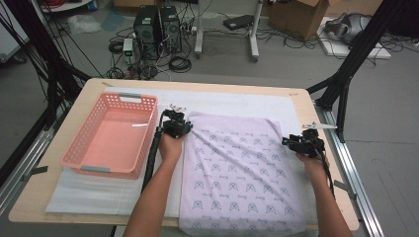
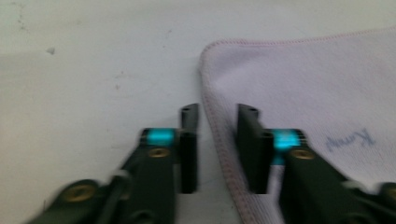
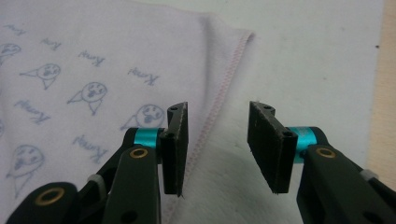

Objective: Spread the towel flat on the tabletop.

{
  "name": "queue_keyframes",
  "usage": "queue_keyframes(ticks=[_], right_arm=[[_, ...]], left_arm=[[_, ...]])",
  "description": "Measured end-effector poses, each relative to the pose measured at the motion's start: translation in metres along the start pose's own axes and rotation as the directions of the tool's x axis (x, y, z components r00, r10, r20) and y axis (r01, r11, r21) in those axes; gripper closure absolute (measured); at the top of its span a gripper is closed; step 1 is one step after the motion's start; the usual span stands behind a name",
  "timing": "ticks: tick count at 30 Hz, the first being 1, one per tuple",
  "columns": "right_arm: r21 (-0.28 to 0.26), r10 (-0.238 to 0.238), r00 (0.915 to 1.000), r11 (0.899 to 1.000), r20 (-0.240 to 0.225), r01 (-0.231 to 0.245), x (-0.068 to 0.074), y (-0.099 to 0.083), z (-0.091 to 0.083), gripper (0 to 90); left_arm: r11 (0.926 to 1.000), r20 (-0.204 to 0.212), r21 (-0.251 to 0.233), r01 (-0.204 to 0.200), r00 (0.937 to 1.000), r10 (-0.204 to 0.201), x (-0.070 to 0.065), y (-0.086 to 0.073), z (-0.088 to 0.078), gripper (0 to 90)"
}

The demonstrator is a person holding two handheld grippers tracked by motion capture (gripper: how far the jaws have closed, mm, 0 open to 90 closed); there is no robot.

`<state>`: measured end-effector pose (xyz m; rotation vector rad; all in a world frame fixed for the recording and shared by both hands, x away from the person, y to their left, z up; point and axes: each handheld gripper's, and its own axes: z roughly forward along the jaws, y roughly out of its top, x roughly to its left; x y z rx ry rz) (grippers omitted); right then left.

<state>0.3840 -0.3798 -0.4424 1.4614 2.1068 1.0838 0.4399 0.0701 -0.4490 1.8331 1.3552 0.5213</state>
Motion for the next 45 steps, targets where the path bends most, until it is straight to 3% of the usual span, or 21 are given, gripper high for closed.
queue_keyframes(ticks=[3,4,6,7,9,10,13,14,16,18,19,21,23,25,26,28,30,32,36,40,45], right_arm=[[0.008,-0.013,0.9998,1.0,0.014,0.013,0.0,0.0,0.011,66.0],[-0.004,-0.018,0.9995,1.0,0.026,0.018,0.001,0.0,0.012,75.5],[-0.006,-0.018,0.9998,1.0,-0.01,0.018,-0.001,0.002,0.015,88.0],[0.001,-0.027,0.9995,1.0,-0.016,0.027,0.0,0.004,0.016,88.8],[0.004,-0.064,0.9978,0.998,0.019,0.064,0.0,0.006,0.017,89.5],[0.004,-0.063,0.9959,0.998,0.064,0.063,0.0,0.007,0.017,89.6],[-0.014,-0.028,0.9869,0.999,0.159,0.031,-0.008,0.006,0.017,89.6],[-0.026,0.003,0.9897,1.0,0.143,0.001,-0.01,0.006,0.018,89.5],[-0.026,0.011,0.9904,1.0,0.138,-0.007,-0.01,0.006,0.017,85.7],[-0.031,0.022,0.9896,0.999,0.142,-0.018,-0.01,0.006,0.015,72.5],[-0.036,0.033,0.991,0.999,0.13,-0.028,-0.01,0.006,0.013,70.9],[-0.036,0.034,0.9936,0.999,0.108,-0.03,-0.01,0.006,0.009,67.1],[-0.032,0.02,0.9963,0.999,0.084,-0.018,-0.008,0.006,0.004,64.0],[-0.023,-0.01,0.9973,1.0,0.073,0.011,-0.005,0.005,-0.002,61.9],[-0.026,-0.018,0.9977,0.999,0.065,0.02,-0.004,0.004,-0.005,61.2],[-0.033,-0.03,0.9988,0.999,0.037,0.032,-0.002,0.002,-0.012,57.7],[-0.047,-0.042,0.9991,0.998,0.01,0.043,0.001,-0.001,-0.019,54.7],[-0.056,-0.05,0.9987,0.997,-0.005,0.05,0.004,-0.006,-0.025,50.9],[-0.064,-0.071,0.9964,0.996,-0.046,0.068,0.008,-0.017,-0.037,46.0],[-0.072,-0.091,0.9937,0.994,-0.066,0.086,0.013,-0.028,-0.049,42.2],[-0.102,-0.121,0.9905,0.988,-0.065,0.114,0.022,-0.038,-0.061,29.5]], left_arm=[[0.9998,0.05,0.014,-0.015,0.9986,0.015,0.001,-0.001,-0.003,48.6],[0.9997,0.066,0.018,-0.018,0.9977,0.017,0.001,-0.001,-0.004,47.5],[0.9997,0.096,0.013,-0.02,0.9952,0.018,0.001,-0.001,-0.007,45.7],[0.9996,0.114,0.014,-0.025,0.9932,0.024,0.0,0.0,-0.008,45.8],[0.9996,0.135,0.004,-0.029,0.9904,0.028,-0.003,-0.001,-0.011,45.7],[0.9996,0.142,-0.014,-0.024,0.9895,0.026,-0.004,-0.004,-0.014,45.8],[0.9996,0.15,0.001,-0.027,0.9883,0.026,-0.004,-0.012,-0.017,46.8],[0.9997,0.159,0.009,-0.024,0.987,0.022,-0.004,-0.015,-0.017,46.9],[0.9996,0.164,-0.002,-0.029,0.986,0.029,-0.005,-0.02,-0.02,50.2],[0.9986,0.153,-0.005,-0.053,0.9868,0.053,-0.008,-0.022,-0.022,58.7],[0.9971,0.139,0.002,-0.076,0.9874,0.075,-0.01,-0.022,-0.022,73.1],[0.9952,0.114,0.001,-0.098,0.9887,0.098,-0.012,-0.021,-0.021,86.1],[0.9958,0.048,0.001,-0.092,0.9947,0.091,-0.01,-0.019,-0.021,87.1],[0.9998,0.062,-0.005,-0.017,0.9979,0.017,-0.004,-0.019,-0.02,87.1],[0.9999,0.062,-0.007,-0.015,0.998,0.015,-0.004,-0.019,-0.02,86.6],[0.9983,0.068,-0.023,-0.054,0.9961,0.055,-0.005,-0.02,-0.022,78.0],[0.9984,0.108,-0.056,-0.011,0.994,0.017,-0.004,-0.02,-0.026,56.4],[0.9972,0.157,-0.074,0.002,0.9876,0.01,-0.003,-0.018,-0.031,44.3],[0.9915,0.242,-0.126,-0.032,0.9683,0.062,-0.007,-0.015,-0.048,35.6],[0.9678,0.24,-0.25,-0.032,0.9662,0.094,-0.013,-0.02,-0.067,26.2],[0.9662,0.274,-0.254,-0.046,0.9545,0.118,-0.016,-0.038,-0.082,21.5]])
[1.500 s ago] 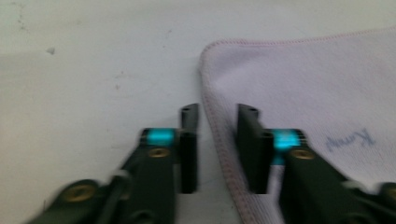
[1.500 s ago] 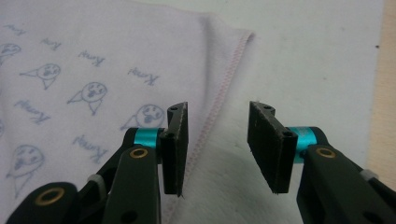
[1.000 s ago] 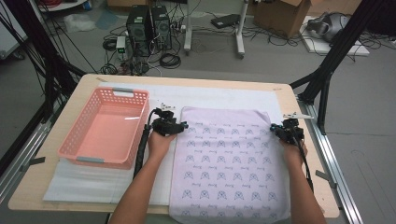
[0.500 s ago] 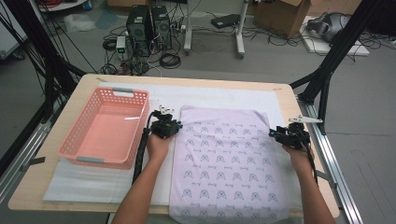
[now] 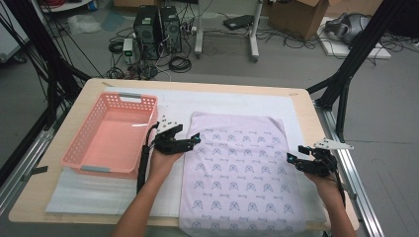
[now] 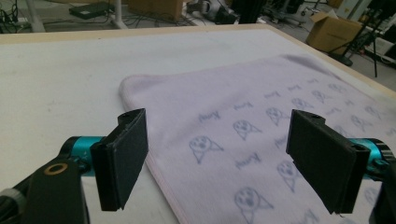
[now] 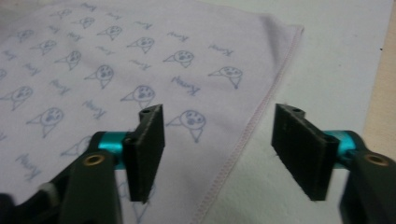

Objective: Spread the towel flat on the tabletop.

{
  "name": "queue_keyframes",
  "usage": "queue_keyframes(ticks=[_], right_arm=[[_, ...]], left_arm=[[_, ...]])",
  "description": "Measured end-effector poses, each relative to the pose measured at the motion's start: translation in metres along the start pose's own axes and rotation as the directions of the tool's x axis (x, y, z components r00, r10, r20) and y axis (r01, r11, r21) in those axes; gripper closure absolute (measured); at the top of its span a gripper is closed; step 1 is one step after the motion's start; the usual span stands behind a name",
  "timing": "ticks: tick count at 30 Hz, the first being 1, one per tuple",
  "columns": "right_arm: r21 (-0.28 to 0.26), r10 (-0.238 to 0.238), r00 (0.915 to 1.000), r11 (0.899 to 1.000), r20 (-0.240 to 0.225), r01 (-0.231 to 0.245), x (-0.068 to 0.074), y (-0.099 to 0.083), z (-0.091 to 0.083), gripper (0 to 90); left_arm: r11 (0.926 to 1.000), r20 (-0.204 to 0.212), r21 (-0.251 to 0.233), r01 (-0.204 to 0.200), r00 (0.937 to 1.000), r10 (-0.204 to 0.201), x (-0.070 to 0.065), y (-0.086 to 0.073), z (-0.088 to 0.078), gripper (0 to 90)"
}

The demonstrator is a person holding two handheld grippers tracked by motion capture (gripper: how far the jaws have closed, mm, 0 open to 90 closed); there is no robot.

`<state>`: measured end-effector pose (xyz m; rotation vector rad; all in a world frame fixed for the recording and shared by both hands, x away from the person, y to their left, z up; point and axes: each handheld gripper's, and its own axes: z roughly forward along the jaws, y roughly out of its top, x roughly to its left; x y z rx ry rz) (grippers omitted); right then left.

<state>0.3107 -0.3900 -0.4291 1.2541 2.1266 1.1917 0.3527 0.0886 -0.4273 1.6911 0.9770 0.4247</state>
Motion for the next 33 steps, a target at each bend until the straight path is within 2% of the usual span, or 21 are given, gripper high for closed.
queue_keyframes(ticks=[3,5,7,10,13,17,18,21,23,27,33], right_arm=[[-0.015,-0.017,0.9998,1.0,-0.006,0.017,0.007,-0.003,-0.003,25.0],[-0.031,-0.011,0.9999,0.999,-0.009,0.01,0.01,-0.004,-0.004,22.4],[-0.043,-0.006,1.0,0.999,-0.007,0.005,0.013,-0.005,-0.005,20.6],[-0.054,-0.005,1.0,0.999,-0.007,0.004,0.017,-0.005,-0.008,20.5],[-0.07,-0.01,0.9999,0.997,0.008,0.011,0.019,-0.004,-0.011,20.5],[-0.086,-0.014,0.9997,0.996,0.019,0.015,0.019,-0.007,-0.013,20.5],[-0.081,-0.003,0.9998,0.997,0.017,0.004,0.019,-0.008,-0.014,20.5],[-0.074,-0.004,0.9997,0.997,0.024,0.006,0.018,-0.011,-0.013,20.4],[-0.077,0.011,0.9997,0.997,0.022,-0.009,0.017,-0.012,-0.013,20.5],[-0.082,0.017,0.9996,0.997,0.021,-0.016,0.016,-0.012,-0.012,20.5],[-0.064,0.012,0.9998,0.998,0.016,-0.011,0.017,-0.012,-0.007,20.5]], left_arm=[[0.9999,0.033,-0.015,-0.004,0.9995,0.004,-0.004,-0.008,-0.01,22.3],[0.9998,0.034,-0.021,-0.001,0.9994,0.001,-0.006,-0.011,-0.014,22.6],[0.9995,0.054,-0.033,-0.005,0.9985,0.006,-0.006,-0.015,-0.018,23.3],[0.9985,0.066,-0.041,-0.036,0.9971,0.039,-0.008,-0.02,-0.02,23.5],[0.9915,0.088,-0.042,-0.123,0.988,0.127,-0.007,-0.022,-0.021,23.2],[0.9957,0.094,-0.004,-0.093,0.9912,0.093,-0.006,-0.029,-0.024,23.8],[0.996,0.095,0.0,-0.089,0.9915,0.088,-0.005,-0.03,-0.024,23.8],[0.9976,0.099,-0.024,-0.065,0.9928,0.067,-0.008,-0.029,-0.028,24.3],[0.9984,0.106,-0.029,-0.049,0.993,0.052,-0.008,-0.028,-0.03,21.6],[0.9984,0.076,-0.053,-0.022,0.9968,0.026,-0.004,-0.027,-0.031,20.9],[0.9981,0.065,-0.061,0.002,0.9979,0.002,0.0,-0.027,-0.034,21.7]])
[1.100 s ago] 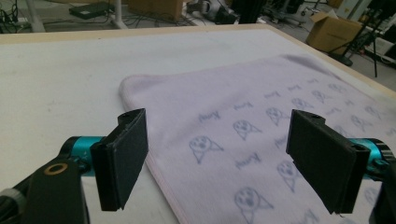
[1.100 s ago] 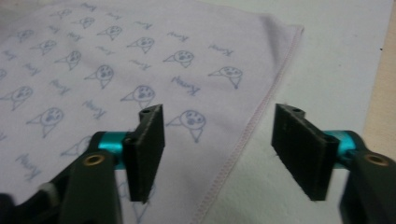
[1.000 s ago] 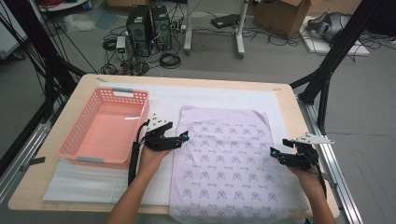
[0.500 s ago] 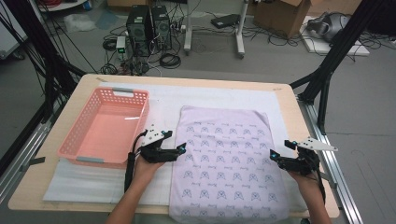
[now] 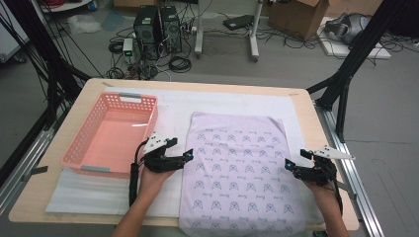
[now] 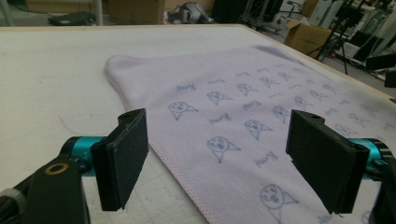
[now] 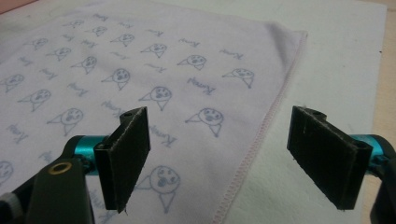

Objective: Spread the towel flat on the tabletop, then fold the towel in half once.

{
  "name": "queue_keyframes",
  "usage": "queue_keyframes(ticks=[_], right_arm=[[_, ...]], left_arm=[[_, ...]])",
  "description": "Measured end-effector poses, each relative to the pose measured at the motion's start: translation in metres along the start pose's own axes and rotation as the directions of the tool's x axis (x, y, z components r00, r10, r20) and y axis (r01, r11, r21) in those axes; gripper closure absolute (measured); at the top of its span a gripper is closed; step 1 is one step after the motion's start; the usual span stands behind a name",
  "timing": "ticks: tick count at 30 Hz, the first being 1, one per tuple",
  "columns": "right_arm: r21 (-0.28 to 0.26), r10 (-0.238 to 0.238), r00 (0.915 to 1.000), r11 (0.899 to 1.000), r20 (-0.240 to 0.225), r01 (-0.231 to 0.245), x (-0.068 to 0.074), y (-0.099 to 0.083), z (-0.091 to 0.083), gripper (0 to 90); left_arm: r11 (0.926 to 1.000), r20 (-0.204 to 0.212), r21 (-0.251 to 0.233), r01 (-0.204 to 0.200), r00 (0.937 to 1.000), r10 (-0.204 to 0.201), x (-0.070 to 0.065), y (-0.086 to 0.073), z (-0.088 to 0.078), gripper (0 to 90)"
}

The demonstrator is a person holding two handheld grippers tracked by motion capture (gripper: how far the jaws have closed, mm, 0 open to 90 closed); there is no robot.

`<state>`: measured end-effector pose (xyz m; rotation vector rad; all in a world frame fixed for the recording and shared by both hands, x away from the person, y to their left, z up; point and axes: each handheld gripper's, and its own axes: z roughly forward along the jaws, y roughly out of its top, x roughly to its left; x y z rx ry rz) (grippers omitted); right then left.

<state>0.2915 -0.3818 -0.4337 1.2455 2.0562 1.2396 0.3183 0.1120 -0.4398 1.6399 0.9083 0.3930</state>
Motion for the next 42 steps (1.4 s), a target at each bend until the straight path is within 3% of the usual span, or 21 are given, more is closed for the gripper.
queue_keyframes(ticks=[13,21,28,30,33,38,40,42], right_arm=[[0.021,-0.008,0.9999,1.0,0.011,0.007,0.005,0.001,0.003,20.5],[0.071,-0.014,0.9997,0.997,0.02,0.013,0.008,0.002,0.014,22.5],[0.095,0.003,0.9993,0.995,0.038,-0.006,0.001,0.005,0.018,24.1],[0.105,0.016,0.9988,0.994,0.047,-0.021,-0.003,0.005,0.02,26.1],[0.136,0.029,0.9979,0.99,0.059,-0.037,-0.009,0.009,0.027,29.2],[0.171,0.03,0.9952,0.984,0.094,-0.046,-0.013,0.019,0.04,33.5],[0.181,0.023,0.9935,0.983,0.112,-0.043,-0.014,0.025,0.044,34.1],[0.188,0.018,0.992,0.981,0.125,-0.042,-0.016,0.03,0.048,36.0]], left_arm=[[0.9997,-0.016,-0.005,0.025,0.9995,-0.026,0.003,0.001,0.005,24.1],[0.9936,-0.037,0.085,0.074,0.9968,-0.071,0.01,-0.004,0.013,25.6],[0.9904,-0.04,0.119,0.071,0.997,-0.067,0.004,-0.004,0.019,27.4],[0.9896,-0.06,0.105,0.098,0.9939,-0.092,0.006,-0.004,0.021,29.1],[0.9793,-0.075,0.148,0.138,0.9889,-0.128,0.01,-0.002,0.026,30.3],[0.9714,-0.093,0.204,0.122,0.9901,-0.105,0.009,0.004,0.043,31.4],[0.9711,-0.109,0.203,0.125,0.9886,-0.104,0.009,0.004,0.048,31.9],[0.9608,-0.122,0.248,0.125,0.9878,-0.097,0.011,0.006,0.055,33.0]])
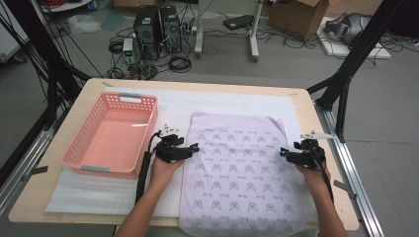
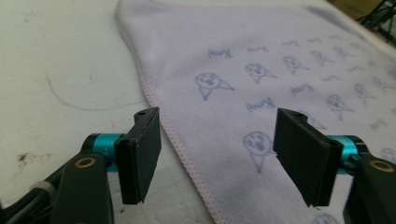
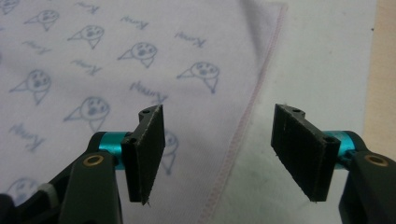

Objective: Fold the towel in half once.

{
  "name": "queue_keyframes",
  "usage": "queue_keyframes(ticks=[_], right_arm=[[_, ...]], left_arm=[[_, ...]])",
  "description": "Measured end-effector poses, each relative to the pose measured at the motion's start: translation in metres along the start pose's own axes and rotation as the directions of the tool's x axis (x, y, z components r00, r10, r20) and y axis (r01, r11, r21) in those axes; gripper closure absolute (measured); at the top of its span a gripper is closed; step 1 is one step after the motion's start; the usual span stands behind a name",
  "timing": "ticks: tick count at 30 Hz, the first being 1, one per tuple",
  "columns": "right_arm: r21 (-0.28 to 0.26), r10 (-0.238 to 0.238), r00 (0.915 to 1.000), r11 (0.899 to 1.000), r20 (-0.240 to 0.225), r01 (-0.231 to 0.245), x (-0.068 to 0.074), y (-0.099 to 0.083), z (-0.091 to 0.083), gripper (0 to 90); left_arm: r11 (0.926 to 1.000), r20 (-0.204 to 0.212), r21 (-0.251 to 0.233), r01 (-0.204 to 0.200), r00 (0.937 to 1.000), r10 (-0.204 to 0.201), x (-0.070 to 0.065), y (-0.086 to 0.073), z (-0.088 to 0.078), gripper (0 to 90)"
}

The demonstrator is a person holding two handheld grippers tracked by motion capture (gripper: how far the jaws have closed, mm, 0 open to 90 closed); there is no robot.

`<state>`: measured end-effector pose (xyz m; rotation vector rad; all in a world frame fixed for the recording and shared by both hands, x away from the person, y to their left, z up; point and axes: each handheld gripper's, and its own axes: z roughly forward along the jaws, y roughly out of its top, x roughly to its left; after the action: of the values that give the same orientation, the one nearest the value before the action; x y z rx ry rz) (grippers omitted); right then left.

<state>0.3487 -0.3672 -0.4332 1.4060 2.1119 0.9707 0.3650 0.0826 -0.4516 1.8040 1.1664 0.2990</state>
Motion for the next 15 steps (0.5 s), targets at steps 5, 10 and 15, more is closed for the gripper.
queue_keyframes(ticks=[5,10,15], right_arm=[[0.034,0.002,0.9999,0.999,0.013,-0.002,-0.003,0.01,0.01,42.2],[0.081,0.015,0.9994,0.997,0.033,-0.017,-0.006,0.01,0.021,52.3],[0.078,0.03,0.9994,0.997,-0.018,-0.028,-0.005,0.01,0.02,84.6]], left_arm=[[0.9978,-0.045,0.049,-0.044,0.9979,0.047,-0.003,0.007,0.012,40.7],[0.981,-0.119,0.1,-0.166,0.9769,0.178,-0.008,0.01,0.015,58.5],[0.9897,-0.117,0.087,-0.114,0.9854,0.124,-0.003,0.011,0.013,79.9]])
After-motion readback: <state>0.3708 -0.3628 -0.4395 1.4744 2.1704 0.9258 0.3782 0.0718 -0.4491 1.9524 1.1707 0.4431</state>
